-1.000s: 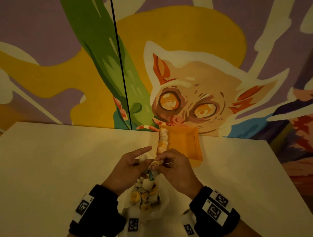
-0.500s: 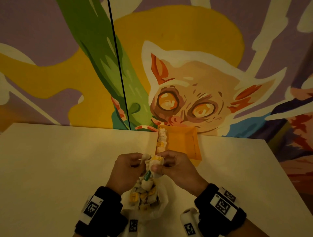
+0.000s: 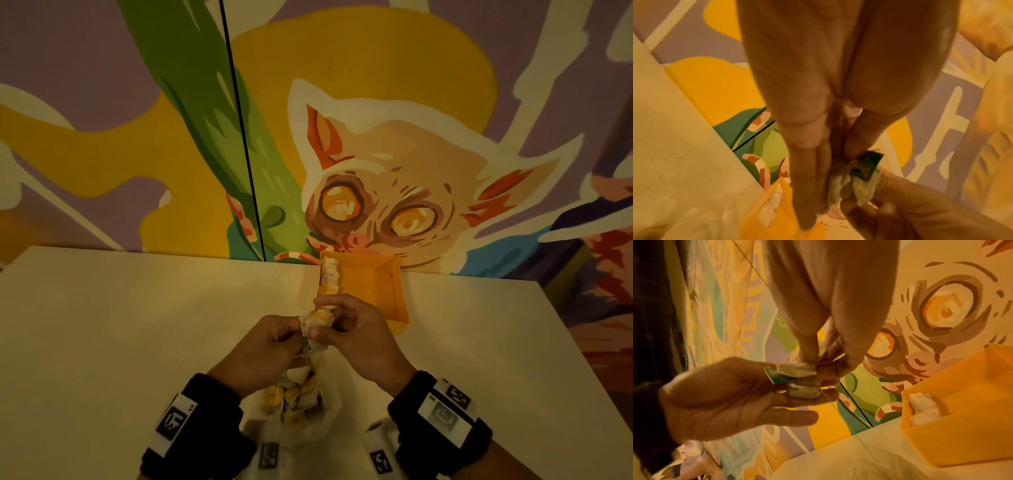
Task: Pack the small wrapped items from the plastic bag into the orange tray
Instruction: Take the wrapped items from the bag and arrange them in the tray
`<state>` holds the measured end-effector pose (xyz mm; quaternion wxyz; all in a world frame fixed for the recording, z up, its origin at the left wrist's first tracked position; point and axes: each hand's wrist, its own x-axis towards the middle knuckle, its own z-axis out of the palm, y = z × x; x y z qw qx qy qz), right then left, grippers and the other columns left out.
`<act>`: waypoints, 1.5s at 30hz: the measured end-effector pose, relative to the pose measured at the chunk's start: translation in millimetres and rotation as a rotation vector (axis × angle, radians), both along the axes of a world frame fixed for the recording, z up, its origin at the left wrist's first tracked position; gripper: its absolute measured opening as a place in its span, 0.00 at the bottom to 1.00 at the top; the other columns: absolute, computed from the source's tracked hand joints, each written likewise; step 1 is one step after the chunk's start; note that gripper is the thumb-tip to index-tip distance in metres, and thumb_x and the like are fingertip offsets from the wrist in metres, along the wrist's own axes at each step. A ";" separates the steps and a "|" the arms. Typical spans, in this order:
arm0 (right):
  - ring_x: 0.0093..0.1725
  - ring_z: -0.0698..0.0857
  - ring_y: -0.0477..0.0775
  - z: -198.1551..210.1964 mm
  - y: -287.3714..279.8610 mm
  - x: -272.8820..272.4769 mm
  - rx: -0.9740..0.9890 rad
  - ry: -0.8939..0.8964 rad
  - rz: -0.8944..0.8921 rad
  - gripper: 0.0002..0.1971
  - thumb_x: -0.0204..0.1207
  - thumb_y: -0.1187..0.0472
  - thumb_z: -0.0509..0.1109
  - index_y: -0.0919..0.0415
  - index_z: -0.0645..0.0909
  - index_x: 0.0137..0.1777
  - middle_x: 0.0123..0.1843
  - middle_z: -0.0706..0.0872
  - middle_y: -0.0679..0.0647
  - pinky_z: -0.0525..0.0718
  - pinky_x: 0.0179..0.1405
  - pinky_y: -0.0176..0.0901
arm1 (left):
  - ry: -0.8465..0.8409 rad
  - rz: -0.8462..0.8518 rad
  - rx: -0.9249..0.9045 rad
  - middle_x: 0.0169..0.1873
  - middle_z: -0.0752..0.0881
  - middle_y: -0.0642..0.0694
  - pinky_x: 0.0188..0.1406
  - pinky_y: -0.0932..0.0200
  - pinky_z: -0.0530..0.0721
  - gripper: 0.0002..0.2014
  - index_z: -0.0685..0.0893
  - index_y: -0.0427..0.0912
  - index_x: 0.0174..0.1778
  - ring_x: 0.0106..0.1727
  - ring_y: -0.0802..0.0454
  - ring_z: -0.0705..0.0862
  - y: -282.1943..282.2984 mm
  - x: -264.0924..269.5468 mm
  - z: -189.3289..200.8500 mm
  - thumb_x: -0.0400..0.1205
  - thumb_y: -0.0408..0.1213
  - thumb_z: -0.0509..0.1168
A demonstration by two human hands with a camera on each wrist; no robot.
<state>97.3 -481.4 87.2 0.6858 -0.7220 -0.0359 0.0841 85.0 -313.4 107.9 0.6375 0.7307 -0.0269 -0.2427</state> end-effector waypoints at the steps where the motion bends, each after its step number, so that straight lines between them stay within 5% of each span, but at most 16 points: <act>1: 0.45 0.90 0.48 -0.1 0.1 0.0 -0.030 -0.009 0.014 0.20 0.67 0.68 0.81 0.54 0.86 0.58 0.48 0.89 0.61 0.86 0.44 0.36 | 0.003 -0.017 0.004 0.47 0.92 0.48 0.53 0.60 0.87 0.16 0.89 0.45 0.55 0.52 0.55 0.90 -0.3 0.1 1.7 0.88 0.29 0.55; 5: 0.45 0.88 0.47 0.3 -2.6 1.7 -0.176 -0.065 0.062 0.13 0.71 0.64 0.79 0.46 0.86 0.50 0.49 0.90 0.49 0.86 0.44 0.36 | 0.080 0.043 -0.091 0.54 0.90 0.42 0.46 0.62 0.87 0.18 0.87 0.36 0.60 0.52 0.50 0.90 -0.6 1.5 3.0 0.85 0.22 0.52; 9: 0.43 0.88 0.47 2.8 -4.5 6.4 -0.219 -0.082 0.028 0.08 0.71 0.61 0.80 0.46 0.85 0.40 0.41 0.90 0.45 0.88 0.45 0.42 | 0.081 0.124 -0.195 0.55 0.90 0.42 0.58 0.47 0.87 0.13 0.86 0.44 0.63 0.56 0.44 0.90 -0.2 -0.7 -1.2 0.86 0.38 0.60; 11: 0.39 0.87 0.45 3.7 -5.1 8.3 -0.193 -0.088 0.024 0.08 0.71 0.62 0.80 0.49 0.85 0.40 0.39 0.89 0.46 0.88 0.41 0.40 | -0.001 0.092 -0.168 0.52 0.91 0.41 0.56 0.47 0.88 0.13 0.86 0.45 0.63 0.54 0.43 0.90 1.6 -2.2 -2.1 0.84 0.40 0.65; 15: 0.35 0.86 0.44 7.6 -6.0 10.7 -0.097 -0.042 0.048 0.08 0.72 0.66 0.78 0.56 0.82 0.45 0.44 0.88 0.55 0.87 0.34 0.39 | -0.157 0.201 -0.141 0.46 0.92 0.37 0.48 0.48 0.91 0.11 0.88 0.36 0.57 0.48 0.36 0.91 3.6 0.9 -8.3 0.79 0.28 0.70; 19: 0.40 0.88 0.45 16.5 -8.4 19.1 -0.134 -0.036 0.157 0.11 0.74 0.66 0.76 0.50 0.83 0.51 0.49 0.87 0.54 0.90 0.40 0.45 | -0.179 0.239 -0.154 0.46 0.93 0.40 0.43 0.54 0.91 0.14 0.86 0.37 0.58 0.46 0.41 0.92 5.4 6.1 -9.7 0.78 0.22 0.69; 24: 0.46 0.90 0.59 38.1 -17.0 31.1 -0.285 -0.129 0.200 0.08 0.71 0.62 0.79 0.62 0.88 0.50 0.45 0.91 0.58 0.87 0.51 0.63 | -0.191 0.196 -0.079 0.50 0.92 0.45 0.44 0.53 0.90 0.24 0.86 0.48 0.58 0.47 0.47 0.91 13.3 9.3 -10.5 0.75 0.15 0.68; 27: 0.48 0.90 0.60 59.9 -16.6 30.9 -0.273 -0.160 0.242 0.08 0.71 0.65 0.79 0.65 0.88 0.50 0.46 0.91 0.60 0.88 0.52 0.58 | -0.244 0.165 0.062 0.54 0.87 0.53 0.39 0.59 0.86 0.32 0.83 0.59 0.56 0.52 0.50 0.85 16.0 13.1 -21.3 0.73 0.13 0.67; 30: 0.47 0.90 0.56 77.3 -13.9 28.9 -0.276 -0.181 0.285 0.08 0.71 0.66 0.79 0.63 0.88 0.50 0.45 0.91 0.57 0.89 0.51 0.51 | -0.220 0.073 0.128 0.52 0.82 0.62 0.39 0.66 0.85 0.24 0.81 0.62 0.52 0.53 0.56 0.82 8.5 12.7 -28.4 0.76 0.24 0.73; 32: 0.46 0.90 0.57 83.9 -12.4 27.4 -0.228 -0.172 0.299 0.07 0.71 0.68 0.78 0.63 0.88 0.49 0.44 0.91 0.56 0.90 0.51 0.50 | -0.233 -0.070 0.197 0.55 0.81 0.67 0.47 0.69 0.82 0.18 0.83 0.62 0.55 0.55 0.67 0.81 5.4 12.0 -35.7 0.78 0.32 0.74; 34: 0.46 0.90 0.62 86.8 -11.7 25.8 -0.168 -0.171 0.306 0.09 0.70 0.70 0.78 0.62 0.87 0.49 0.44 0.90 0.58 0.90 0.50 0.52 | -0.258 -0.167 0.315 0.59 0.83 0.64 0.57 0.65 0.80 0.15 0.84 0.60 0.59 0.57 0.69 0.80 5.5 13.2 -46.4 0.79 0.38 0.72; 37: 0.45 0.90 0.61 89.2 -13.7 26.2 -0.133 -0.165 0.271 0.15 0.69 0.71 0.78 0.54 0.84 0.51 0.44 0.90 0.54 0.90 0.46 0.49 | -0.269 -0.174 0.460 0.57 0.86 0.56 0.54 0.67 0.79 0.10 0.87 0.54 0.56 0.54 0.60 0.82 8.2 15.4 -63.2 0.81 0.37 0.69; 41: 0.43 0.90 0.58 91.5 -22.7 28.1 -0.129 -0.167 0.231 0.16 0.69 0.69 0.79 0.53 0.84 0.53 0.44 0.91 0.53 0.91 0.44 0.49 | -0.252 -0.109 0.515 0.44 0.89 0.47 0.50 0.53 0.84 0.08 0.87 0.53 0.38 0.46 0.49 0.86 14.5 12.1 -80.5 0.79 0.37 0.67; 45: 0.40 0.90 0.58 94.3 -30.6 29.4 -0.129 -0.169 0.210 0.16 0.68 0.67 0.79 0.57 0.85 0.56 0.45 0.91 0.57 0.90 0.41 0.46 | -0.258 -0.067 0.476 0.38 0.89 0.53 0.37 0.70 0.82 0.16 0.85 0.62 0.35 0.37 0.65 0.85 19.4 10.2 -89.1 0.80 0.32 0.69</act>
